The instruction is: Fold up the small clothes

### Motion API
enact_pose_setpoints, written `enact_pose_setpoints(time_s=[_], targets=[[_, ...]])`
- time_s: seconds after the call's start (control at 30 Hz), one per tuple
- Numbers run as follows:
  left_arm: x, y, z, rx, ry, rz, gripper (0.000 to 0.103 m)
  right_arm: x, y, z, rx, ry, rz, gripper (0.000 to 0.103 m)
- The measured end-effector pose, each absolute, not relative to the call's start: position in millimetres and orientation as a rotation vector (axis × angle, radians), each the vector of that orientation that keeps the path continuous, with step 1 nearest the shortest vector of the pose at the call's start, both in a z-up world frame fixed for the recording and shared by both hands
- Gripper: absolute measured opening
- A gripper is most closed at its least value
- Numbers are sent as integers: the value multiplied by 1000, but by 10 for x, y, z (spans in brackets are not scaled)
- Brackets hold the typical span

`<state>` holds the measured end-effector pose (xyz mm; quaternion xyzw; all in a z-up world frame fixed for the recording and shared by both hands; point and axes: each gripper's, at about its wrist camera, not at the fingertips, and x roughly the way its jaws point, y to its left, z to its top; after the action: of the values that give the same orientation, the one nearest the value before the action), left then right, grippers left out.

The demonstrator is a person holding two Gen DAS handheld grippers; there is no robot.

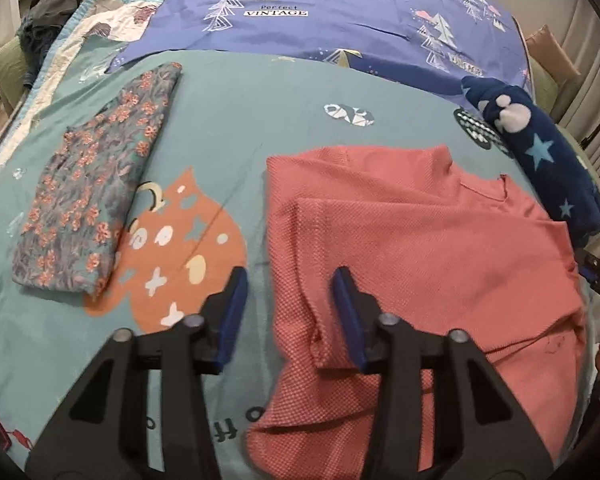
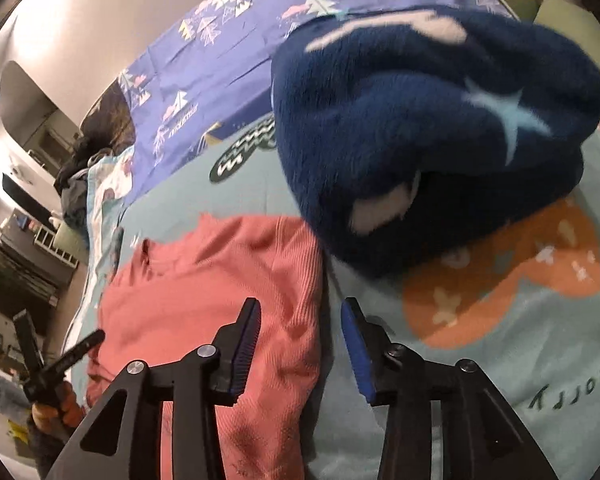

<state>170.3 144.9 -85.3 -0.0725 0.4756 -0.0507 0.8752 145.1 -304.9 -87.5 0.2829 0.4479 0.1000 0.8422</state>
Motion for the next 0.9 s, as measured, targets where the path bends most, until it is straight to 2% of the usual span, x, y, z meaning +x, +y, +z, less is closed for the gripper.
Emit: enact_pose_setpoints(time_s=[0.23,0.27,0.33,0.4,0.43,0.5,0.6,0.7,0.77,0.8,0.83,0.9], targets=[[1677,1390,-856,-108,980,-82,42,1846,-2901,-892,641,998,145,41],[1670,1395,-863,-107,979,-80,42,1905,-2828,-940,617,1029,142,38],[1665,1413,-872,-109,977,-77,43,1978,-2636,-990,469,1066,124,23],[1652,1435,-872,-99,972,-62,43,1951,-2590,-930,389,1026,107,11],[1644,1449,-871,-93,968,-56,43,1923,-2666,-893,406,1003,71,0],[1624,1492,-870,-106,965,-54,43,1845,-2932,-844,436,951,-76,0],[1568,1529,-831,-127,957,-54,43,1700,-3222,-926,665,978,102,4],[1446,1551,-762,-163,951,-108,43,1391,-3117,-806,572,982,173,12],[1328,1542,-716,-181,946,-156,43,1147,-2981,-752,551,991,254,25],[1261,1539,-697,-187,944,-183,44,1047,-2925,-734,552,989,290,37],[1190,1531,-682,-193,942,-210,49,915,-2838,-716,542,986,326,50],[1065,1514,-679,-198,936,-247,58,762,-2727,-703,519,970,349,64]])
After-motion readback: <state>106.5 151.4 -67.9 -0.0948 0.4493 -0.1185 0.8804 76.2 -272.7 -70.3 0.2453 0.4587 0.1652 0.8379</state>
